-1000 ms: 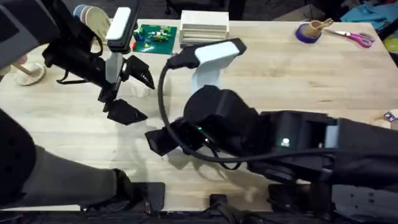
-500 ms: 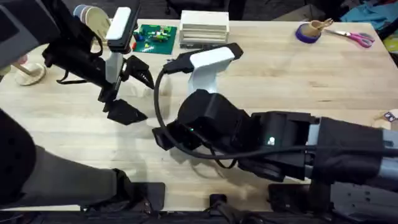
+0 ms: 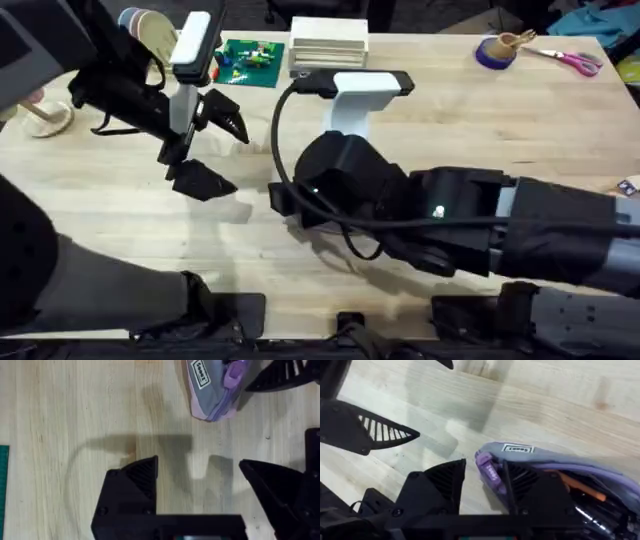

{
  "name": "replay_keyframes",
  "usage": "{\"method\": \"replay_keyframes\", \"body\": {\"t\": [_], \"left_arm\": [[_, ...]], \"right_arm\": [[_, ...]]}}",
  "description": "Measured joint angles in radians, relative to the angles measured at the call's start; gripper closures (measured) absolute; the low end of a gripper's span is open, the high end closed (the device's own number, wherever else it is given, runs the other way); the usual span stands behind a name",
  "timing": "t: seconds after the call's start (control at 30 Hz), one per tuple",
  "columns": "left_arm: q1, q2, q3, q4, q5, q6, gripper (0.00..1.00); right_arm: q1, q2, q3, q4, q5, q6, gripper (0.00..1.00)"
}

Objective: Unzip the bag, pick up the pens from the table one at a time and place them inside, then zip the bag closed.

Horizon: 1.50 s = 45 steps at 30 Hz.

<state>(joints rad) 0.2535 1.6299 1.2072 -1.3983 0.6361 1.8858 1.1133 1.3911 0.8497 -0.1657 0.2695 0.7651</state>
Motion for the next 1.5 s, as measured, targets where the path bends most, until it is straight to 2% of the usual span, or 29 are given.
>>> {"method": "replay_keyframes", "body": {"t": [0.33, 1.0, 1.13, 1.17, 1.3, 1.5], "left_arm": [[0.000, 0.000, 0.000, 0.000, 0.000, 0.000, 0.007], [0.000, 0.000, 0.000, 0.000, 0.000, 0.000, 0.007], [0.000, 0.000, 0.000, 0.000, 0.000, 0.000, 0.007], [0.000, 0.000, 0.000, 0.000, 0.000, 0.000, 0.007], [0.000, 0.000, 0.000, 0.000, 0.000, 0.000, 0.007], [0.000, 0.000, 0.000, 0.000, 0.000, 0.000, 0.007]], "right_arm": [[-0.005, 0.046, 0.001, 0.013, 0.015, 0.075, 0.569], [-0.015, 0.047, 0.002, 0.061, 0.057, 0.103, 0.586], [-0.019, 0.046, 0.002, 0.061, 0.071, 0.103, 0.686], [-0.023, 0.046, 0.002, 0.061, 0.078, 0.103, 0.787], [-0.026, 0.046, 0.002, 0.062, 0.082, 0.104, 0.957], [-0.026, 0.047, 0.002, 0.062, 0.082, 0.104, 0.970]]}}
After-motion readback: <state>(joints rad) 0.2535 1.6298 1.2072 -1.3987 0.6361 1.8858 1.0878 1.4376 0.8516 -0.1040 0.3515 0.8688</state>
